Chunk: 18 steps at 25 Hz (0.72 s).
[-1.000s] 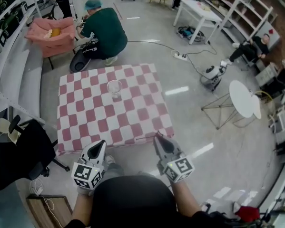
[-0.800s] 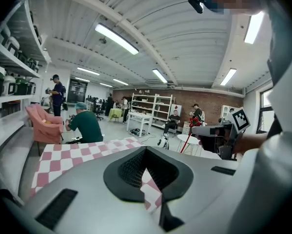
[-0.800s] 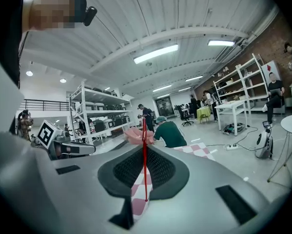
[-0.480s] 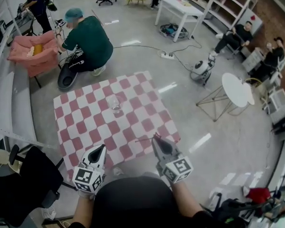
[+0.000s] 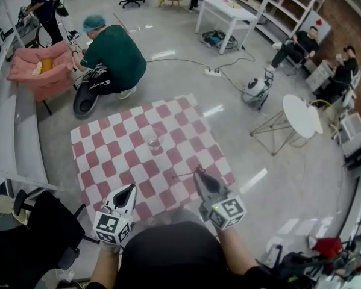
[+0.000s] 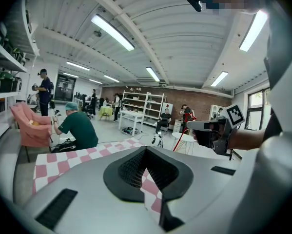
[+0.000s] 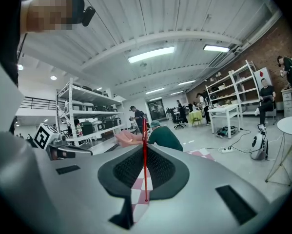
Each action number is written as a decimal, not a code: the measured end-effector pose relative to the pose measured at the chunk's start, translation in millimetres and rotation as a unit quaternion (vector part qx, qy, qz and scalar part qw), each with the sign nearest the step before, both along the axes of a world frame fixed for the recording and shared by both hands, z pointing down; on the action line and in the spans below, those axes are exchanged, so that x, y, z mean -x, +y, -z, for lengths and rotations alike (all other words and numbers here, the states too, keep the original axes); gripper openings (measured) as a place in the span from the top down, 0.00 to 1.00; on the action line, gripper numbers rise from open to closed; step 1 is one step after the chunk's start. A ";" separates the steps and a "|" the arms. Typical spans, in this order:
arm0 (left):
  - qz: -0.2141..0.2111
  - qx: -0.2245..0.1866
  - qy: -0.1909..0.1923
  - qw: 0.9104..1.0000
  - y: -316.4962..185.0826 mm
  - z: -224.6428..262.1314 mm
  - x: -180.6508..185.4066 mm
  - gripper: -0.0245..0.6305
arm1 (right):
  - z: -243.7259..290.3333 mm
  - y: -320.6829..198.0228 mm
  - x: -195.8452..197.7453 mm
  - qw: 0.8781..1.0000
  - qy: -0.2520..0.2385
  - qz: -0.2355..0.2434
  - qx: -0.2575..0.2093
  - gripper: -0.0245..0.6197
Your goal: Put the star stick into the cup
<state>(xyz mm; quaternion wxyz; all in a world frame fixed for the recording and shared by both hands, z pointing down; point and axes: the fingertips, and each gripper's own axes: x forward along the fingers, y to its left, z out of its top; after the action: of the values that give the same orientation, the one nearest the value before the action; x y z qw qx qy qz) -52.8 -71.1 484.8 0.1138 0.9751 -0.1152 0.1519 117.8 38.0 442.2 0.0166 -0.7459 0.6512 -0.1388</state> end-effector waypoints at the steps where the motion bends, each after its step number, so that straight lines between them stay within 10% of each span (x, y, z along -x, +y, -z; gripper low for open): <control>1: 0.005 0.001 -0.001 1.000 -0.7 0.9 -0.5 0.90 | 2.3 -4.1 -0.7 1.000 -0.005 0.009 -0.008 0.92; 18: 0.163 0.009 -0.025 0.986 -26.2 -0.7 17.1 0.90 | 8.7 -99.7 -47.1 0.990 -0.021 0.137 -0.020 0.92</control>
<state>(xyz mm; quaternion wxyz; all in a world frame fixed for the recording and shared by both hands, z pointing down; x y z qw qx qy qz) -69.9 -97.3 485.5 0.1430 0.9379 -0.2744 0.1569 164.9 -61.7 433.6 0.0265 -0.6459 0.7495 -0.1424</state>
